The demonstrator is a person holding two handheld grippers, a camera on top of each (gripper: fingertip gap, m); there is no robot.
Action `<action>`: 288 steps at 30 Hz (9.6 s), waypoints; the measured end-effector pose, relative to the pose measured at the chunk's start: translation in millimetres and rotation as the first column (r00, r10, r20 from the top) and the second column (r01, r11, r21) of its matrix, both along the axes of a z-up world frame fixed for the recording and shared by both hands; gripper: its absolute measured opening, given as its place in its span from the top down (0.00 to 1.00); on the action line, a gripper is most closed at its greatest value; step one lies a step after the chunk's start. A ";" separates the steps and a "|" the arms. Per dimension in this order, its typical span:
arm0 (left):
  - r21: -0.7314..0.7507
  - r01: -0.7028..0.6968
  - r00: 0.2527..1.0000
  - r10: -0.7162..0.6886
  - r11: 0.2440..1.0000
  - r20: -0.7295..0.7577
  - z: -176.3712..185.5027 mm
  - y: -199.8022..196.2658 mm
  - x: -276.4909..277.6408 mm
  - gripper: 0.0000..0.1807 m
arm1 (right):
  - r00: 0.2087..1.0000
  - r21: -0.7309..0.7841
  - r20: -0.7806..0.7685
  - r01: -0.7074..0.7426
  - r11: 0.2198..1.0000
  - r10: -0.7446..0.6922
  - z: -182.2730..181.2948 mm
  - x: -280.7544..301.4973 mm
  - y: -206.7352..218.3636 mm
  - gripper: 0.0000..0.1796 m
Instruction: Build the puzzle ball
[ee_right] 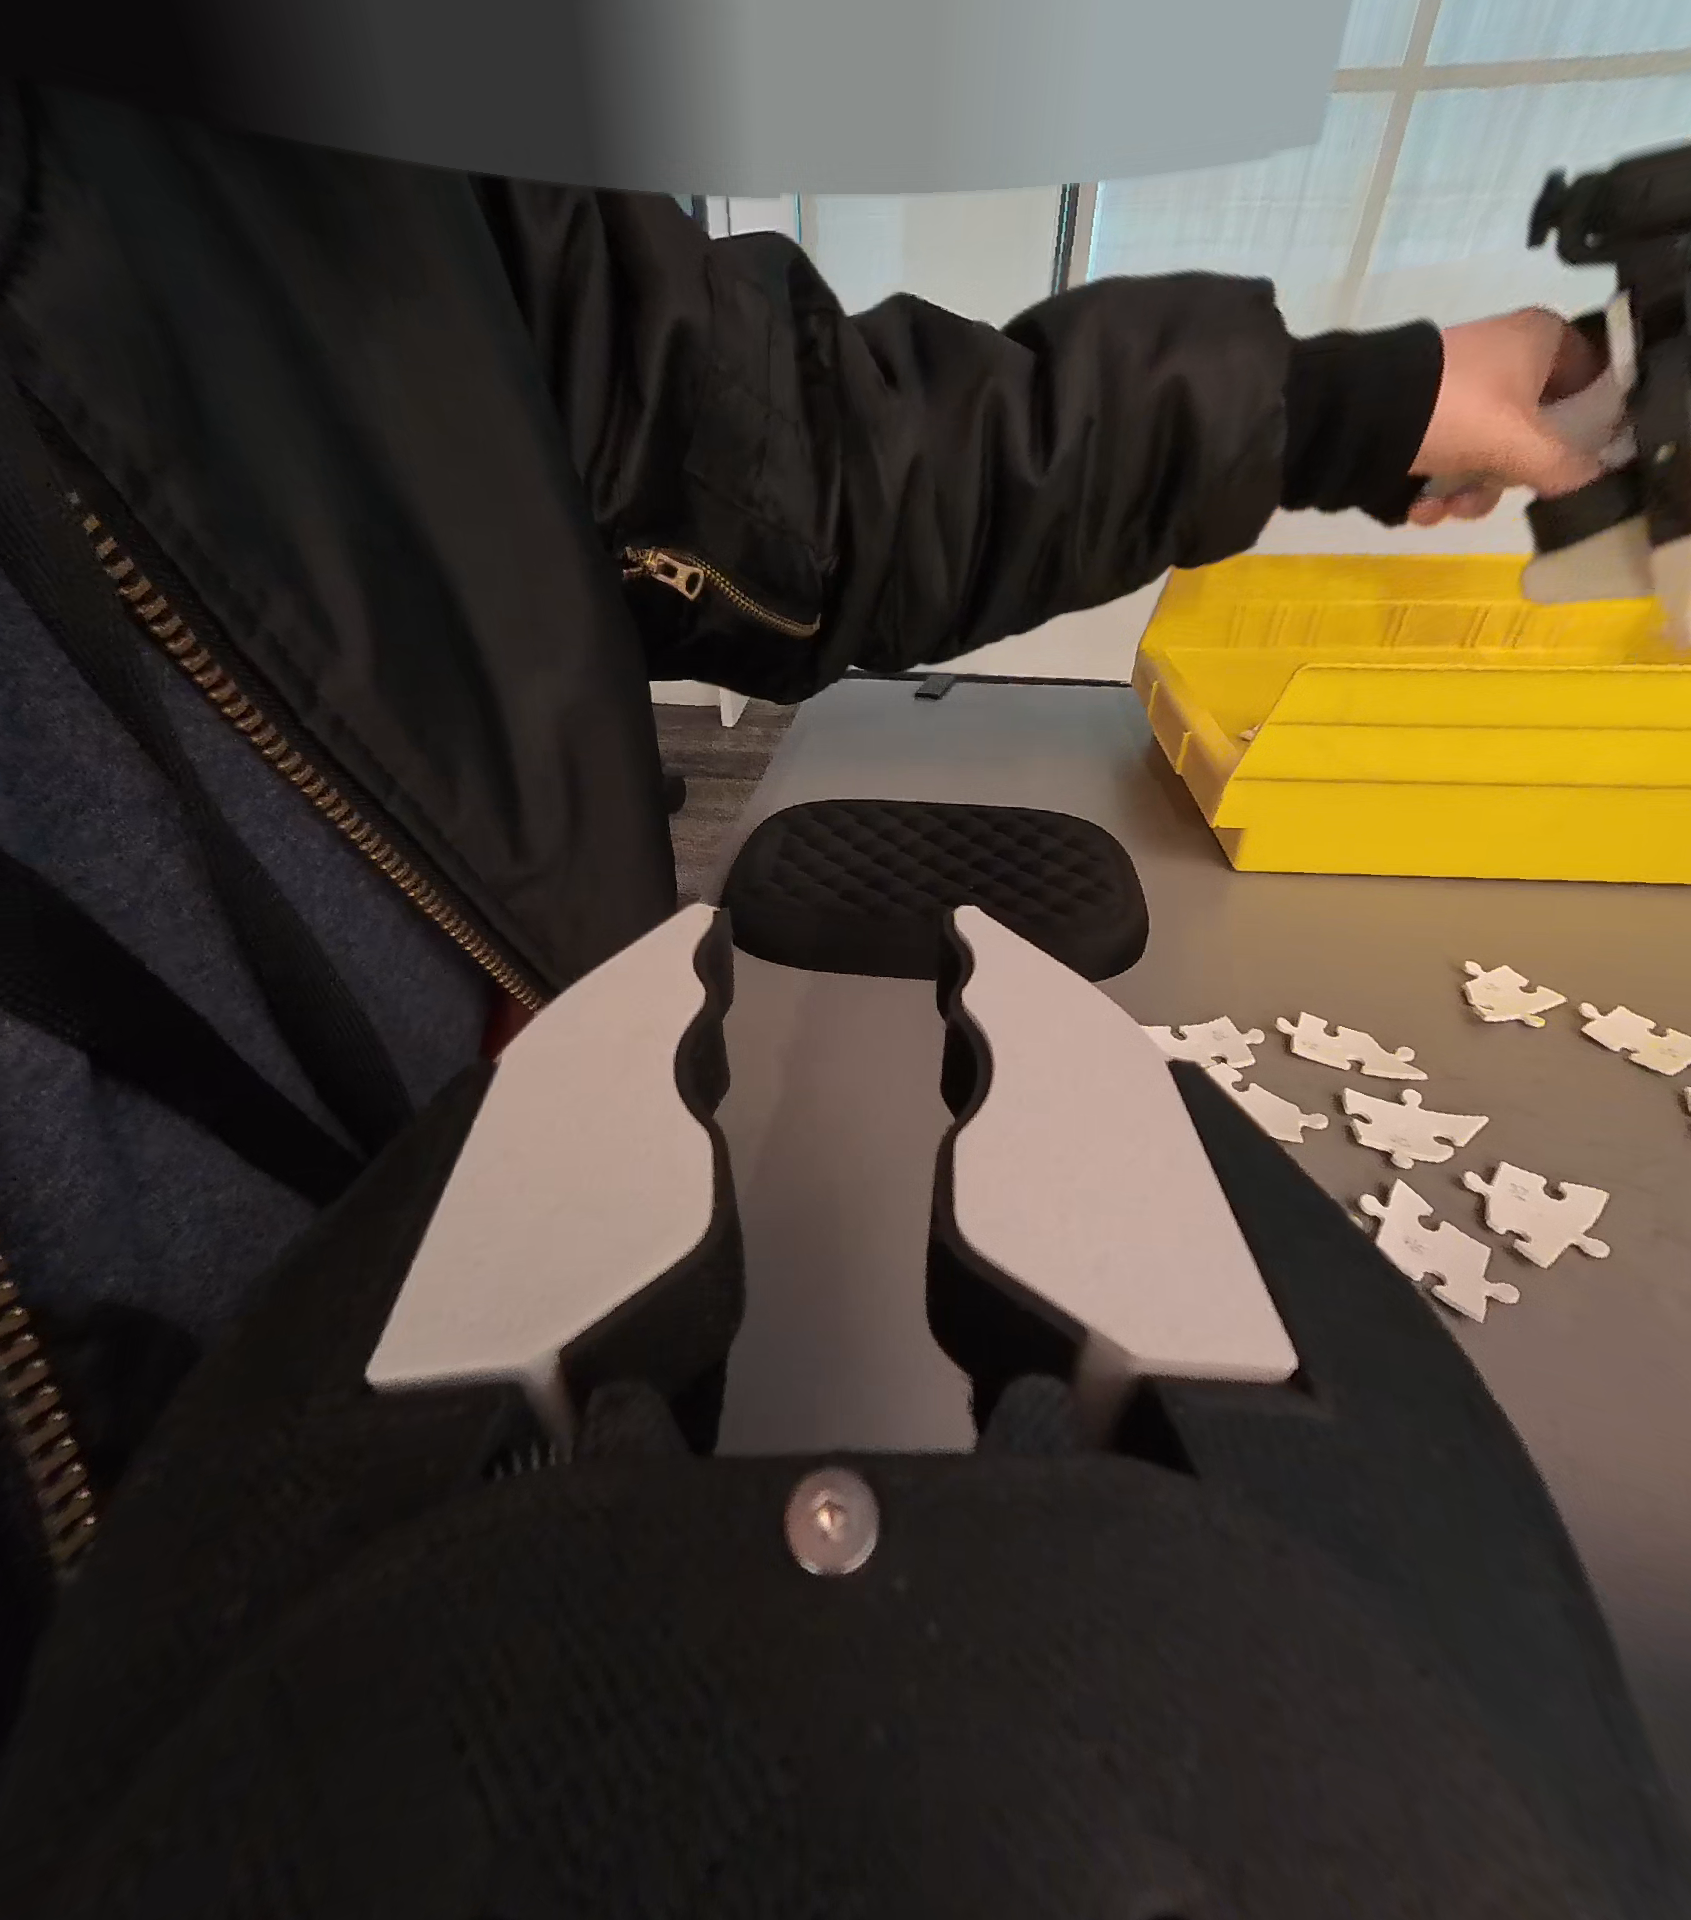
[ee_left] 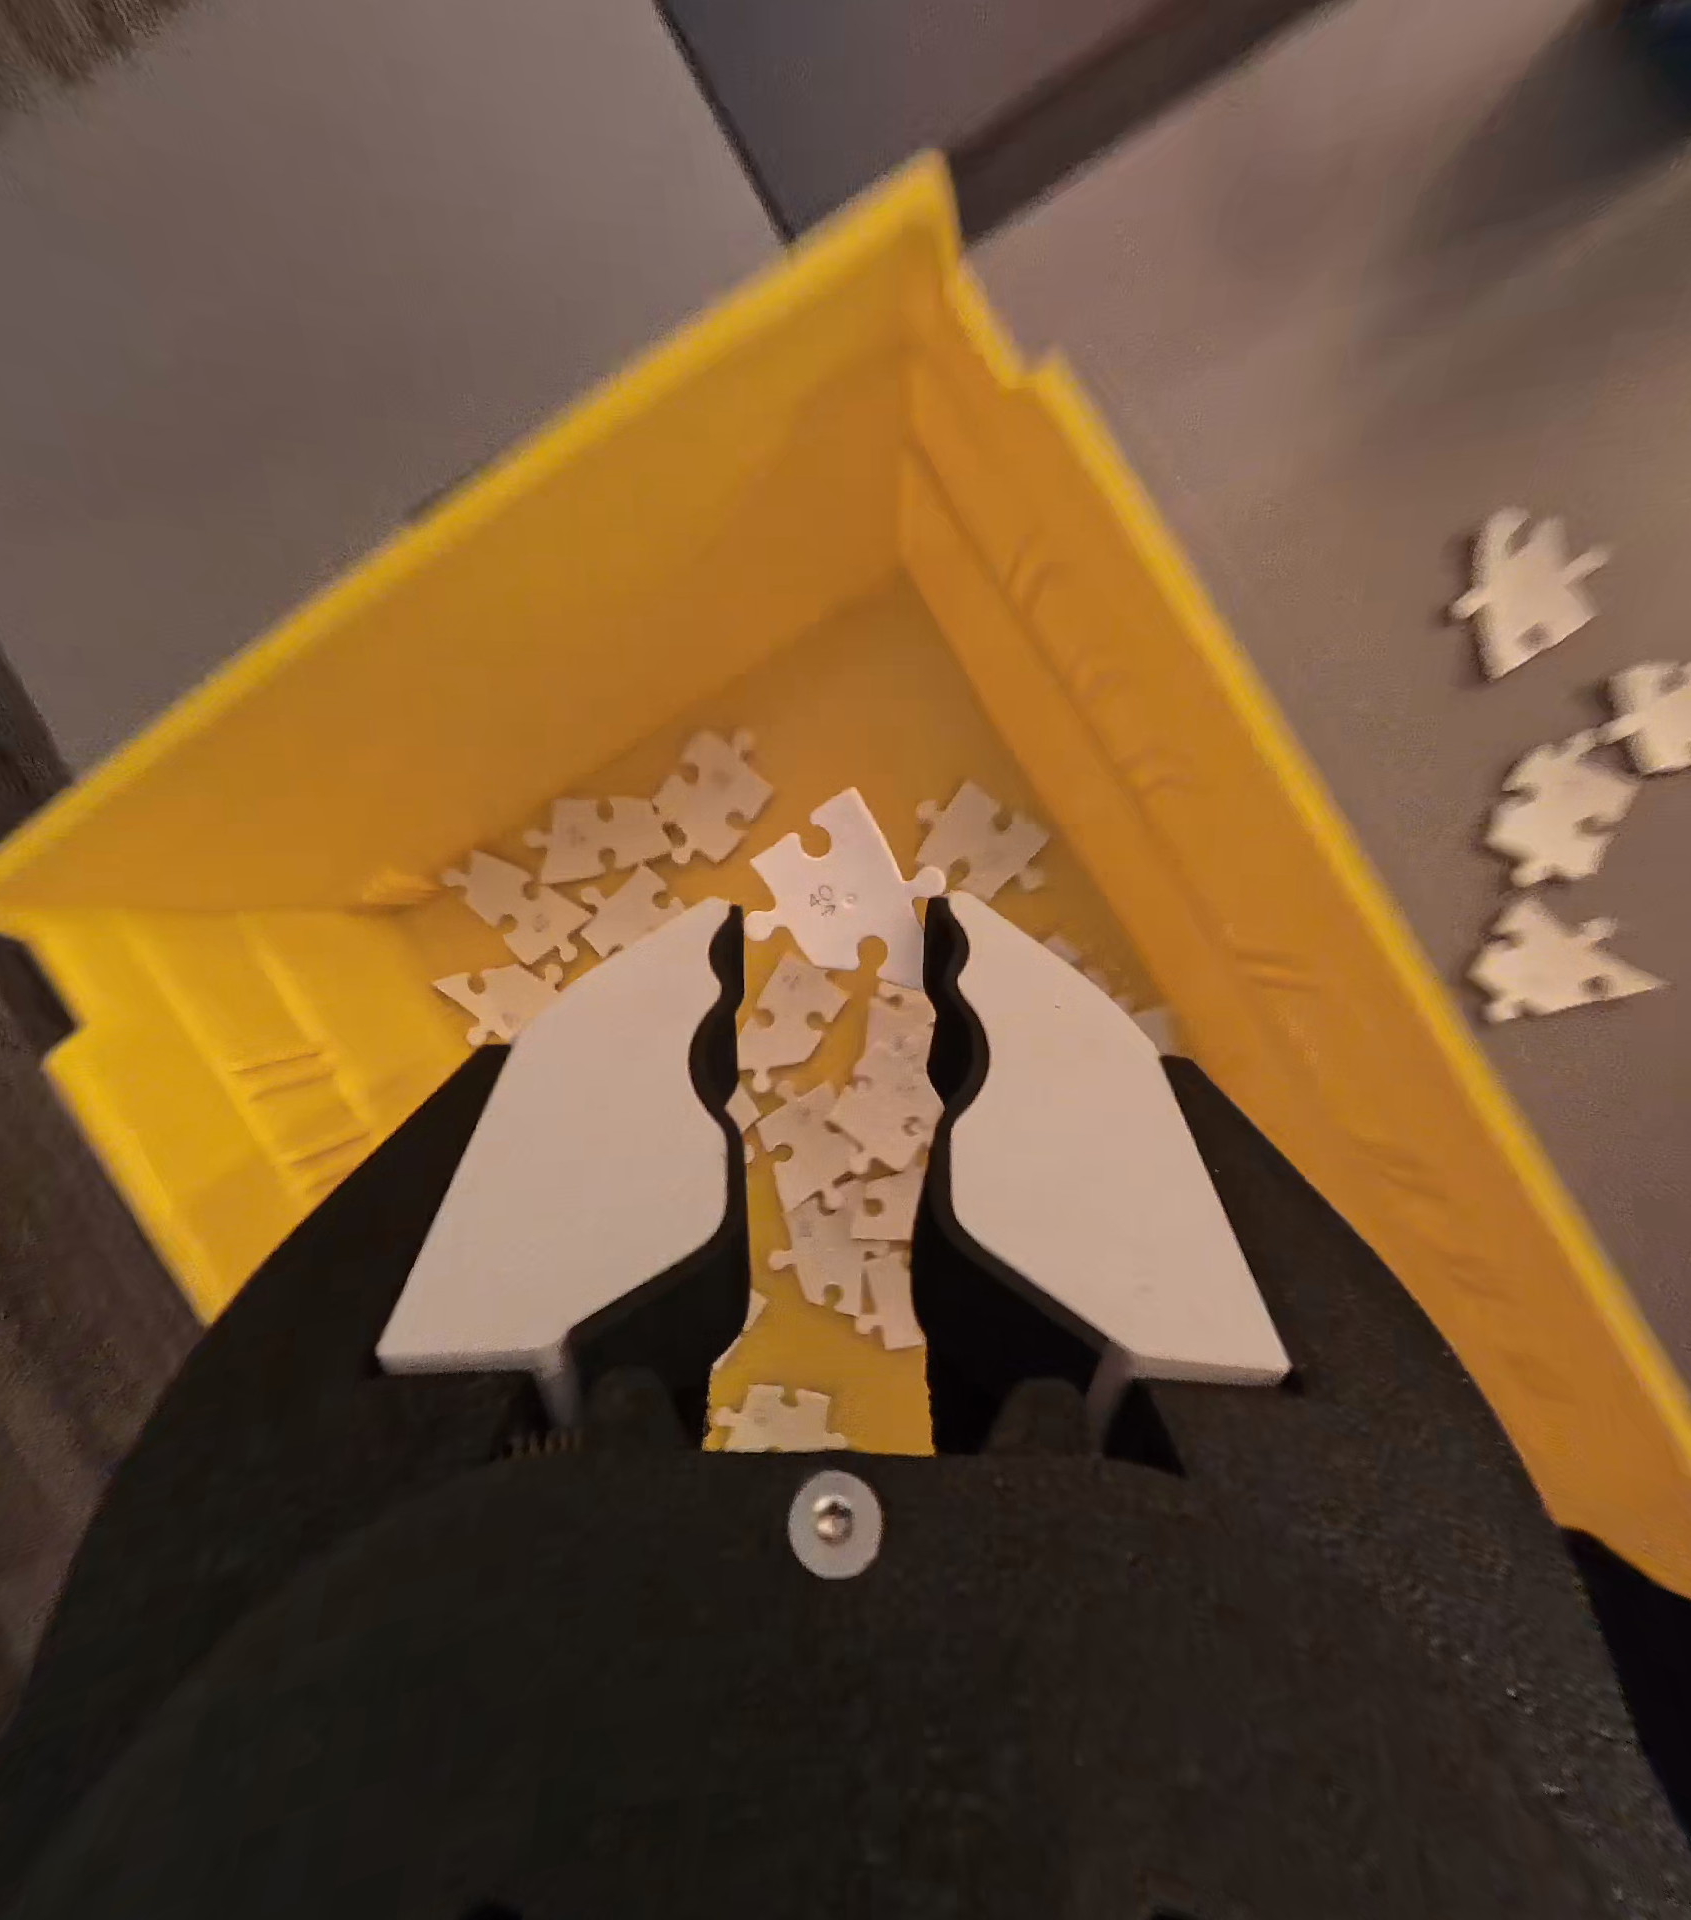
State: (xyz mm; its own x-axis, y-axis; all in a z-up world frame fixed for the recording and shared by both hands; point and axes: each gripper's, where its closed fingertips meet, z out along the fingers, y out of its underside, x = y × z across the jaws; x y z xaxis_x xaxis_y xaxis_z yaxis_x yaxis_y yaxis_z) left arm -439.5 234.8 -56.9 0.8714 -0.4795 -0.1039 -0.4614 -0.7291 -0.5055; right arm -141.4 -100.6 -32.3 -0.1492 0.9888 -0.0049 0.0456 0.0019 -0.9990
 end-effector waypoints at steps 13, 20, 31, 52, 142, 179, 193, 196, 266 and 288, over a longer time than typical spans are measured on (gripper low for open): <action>-0.080 0.237 0.930 -0.249 0.968 -0.270 1.1 -61.9 156.8 0.82 | 0.999 0.053 -0.016 -0.038 0.998 0.039 8.1 -0.7 -17.8 0.79; -0.275 0.198 0.855 -0.303 0.941 -0.421 -69.4 -48.2 147.2 0.82 | 0.998 0.074 -0.012 -0.064 0.995 0.065 9.0 -1.9 -26.8 0.78; -0.358 0.163 0.858 -0.311 0.919 -0.408 -93.8 -41.5 135.4 0.82 | 0.998 0.075 -0.004 -0.068 0.995 0.068 8.5 -1.6 -27.3 0.78; 0.362 0.060 0.998 -0.058 0.930 -0.017 106.6 -71.8 78.6 0.79 | 1.000 0.069 -0.013 -0.024 0.997 0.025 4.9 -2.6 -16.3 0.78; -0.424 -0.229 0.947 0.301 0.876 0.112 -76.2 -44.3 234.1 0.88 | 0.997 0.169 -0.018 -0.066 0.983 0.070 14.7 -12.6 -41.1 0.78; -0.267 -0.055 0.896 0.165 0.962 0.412 3.3 -64.6 215.9 0.82 | 0.998 0.198 -0.038 -0.037 0.980 0.045 19.8 -5.9 -40.2 0.78; 0.693 -0.071 0.975 -0.097 0.717 0.200 137.2 -98.4 51.1 0.82 | 0.999 0.144 -0.026 0.046 0.988 -0.042 4.8 -8.2 -13.7 0.78; 0.615 -0.114 0.958 -0.078 0.780 0.276 115.7 -88.4 32.6 0.81 | 0.998 0.105 -0.011 0.059 0.993 -0.059 -4.3 -12.4 -5.0 0.78; -0.243 0.595 0.754 -0.636 0.766 -0.161 -68.2 39.1 -16.5 0.99 | 0.991 0.032 0.023 0.133 0.991 -0.133 -26.3 -33.0 35.8 0.76; 0.253 0.619 0.785 -0.598 0.744 -0.163 72.1 -139.7 118.4 0.99 | 0.996 0.105 0.027 0.086 0.991 -0.090 -20.9 -38.9 9.8 0.76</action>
State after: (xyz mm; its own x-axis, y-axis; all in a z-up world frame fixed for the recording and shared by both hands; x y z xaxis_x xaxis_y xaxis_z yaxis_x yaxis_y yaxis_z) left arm -321.1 95.1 15.1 0.3906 -0.8462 -0.3625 -0.7981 -0.1149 -0.5915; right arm -180.3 -90.8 -53.2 -0.0630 0.9935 0.0950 0.0818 0.1000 -0.9916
